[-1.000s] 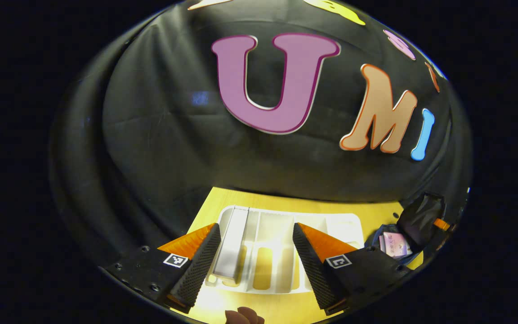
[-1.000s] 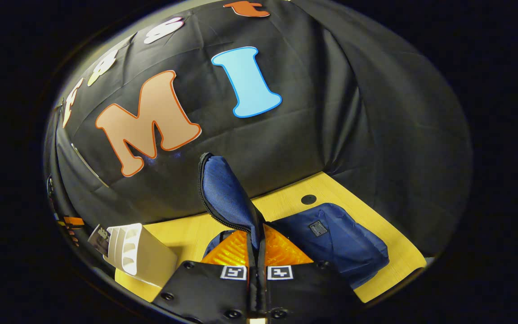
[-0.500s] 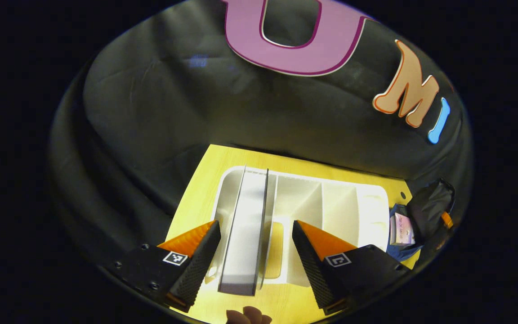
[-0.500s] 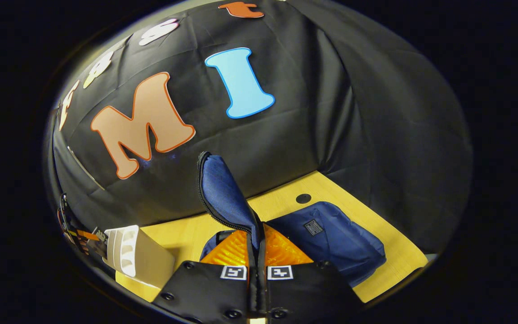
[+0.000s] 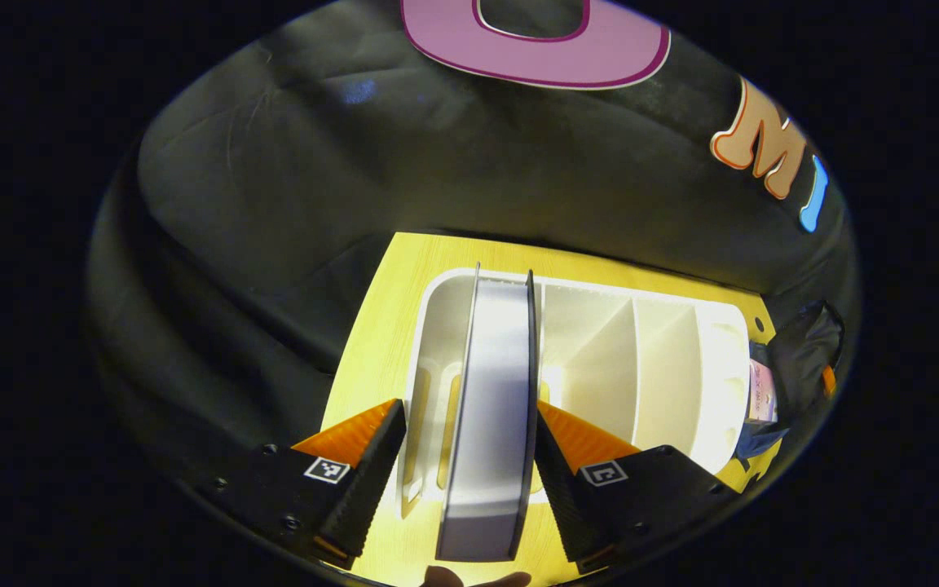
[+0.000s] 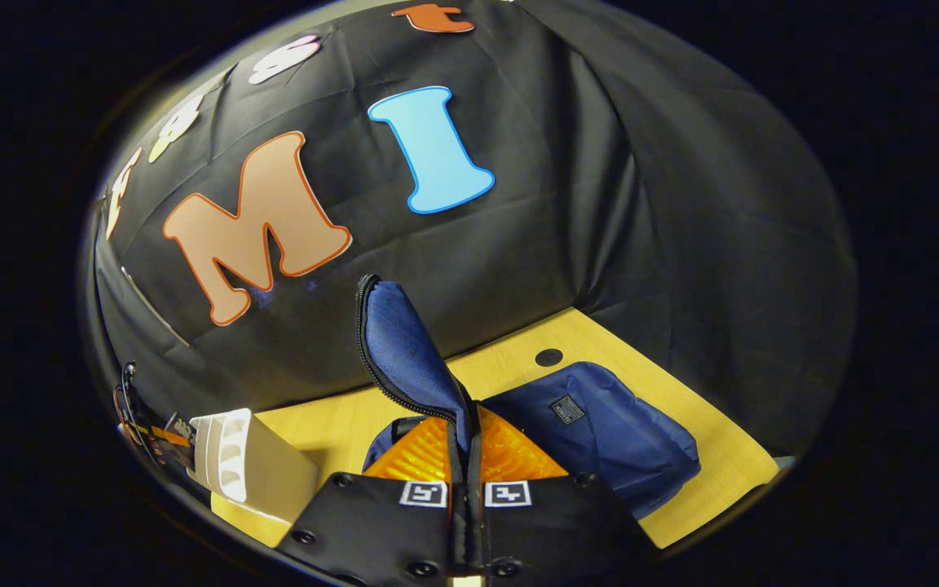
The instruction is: Open the schoolbag, grab two books from the bookshelf and put them into the schoolbag.
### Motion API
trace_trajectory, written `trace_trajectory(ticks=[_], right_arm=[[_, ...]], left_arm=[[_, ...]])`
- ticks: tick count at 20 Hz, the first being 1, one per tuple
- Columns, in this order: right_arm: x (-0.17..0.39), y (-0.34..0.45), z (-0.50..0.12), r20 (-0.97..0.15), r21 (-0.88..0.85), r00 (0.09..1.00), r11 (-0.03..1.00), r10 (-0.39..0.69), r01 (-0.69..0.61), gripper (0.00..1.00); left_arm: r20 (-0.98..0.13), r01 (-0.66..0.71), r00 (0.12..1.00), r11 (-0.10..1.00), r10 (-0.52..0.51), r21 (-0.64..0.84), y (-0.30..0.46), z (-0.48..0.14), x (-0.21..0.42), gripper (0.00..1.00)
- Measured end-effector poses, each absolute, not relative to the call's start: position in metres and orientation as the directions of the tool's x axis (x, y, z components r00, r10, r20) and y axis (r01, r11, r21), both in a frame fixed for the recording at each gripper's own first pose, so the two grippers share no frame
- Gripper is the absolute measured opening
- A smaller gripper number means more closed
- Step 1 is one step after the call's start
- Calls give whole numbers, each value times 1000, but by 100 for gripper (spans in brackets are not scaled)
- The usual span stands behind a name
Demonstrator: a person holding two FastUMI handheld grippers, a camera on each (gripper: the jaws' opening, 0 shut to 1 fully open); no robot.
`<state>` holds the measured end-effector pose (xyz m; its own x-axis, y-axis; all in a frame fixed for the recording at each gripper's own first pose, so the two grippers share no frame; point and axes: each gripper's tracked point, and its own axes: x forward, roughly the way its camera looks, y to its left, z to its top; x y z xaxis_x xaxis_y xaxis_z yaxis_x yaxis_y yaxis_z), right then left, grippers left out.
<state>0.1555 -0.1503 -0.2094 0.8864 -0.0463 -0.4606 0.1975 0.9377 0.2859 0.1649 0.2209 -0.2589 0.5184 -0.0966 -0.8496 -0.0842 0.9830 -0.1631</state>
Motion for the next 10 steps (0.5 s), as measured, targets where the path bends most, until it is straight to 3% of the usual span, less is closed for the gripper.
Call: trace_trajectory(ticks=[3, 5, 6, 10], right_arm=[[157, -152, -209, -461, 291, 886, 935, -49, 203, 3], [157, -153, -210, -465, 287, 884, 935, -52, 206, 7], [156, -153, -210, -464, 286, 884, 936, -54, 207, 7], [156, -153, -210, -463, 284, 885, 936, -54, 206, 3]], left_arm=[[-871, -75, 486, 989, -78, -130, 228, -263, 162, 83], [-884, -68, 463, 991, -68, -111, 232, -269, 161, 70], [-888, -69, 455, 991, -69, -112, 228, -268, 160, 43], [-895, -53, 441, 994, -58, -91, 227, -267, 159, 38]])
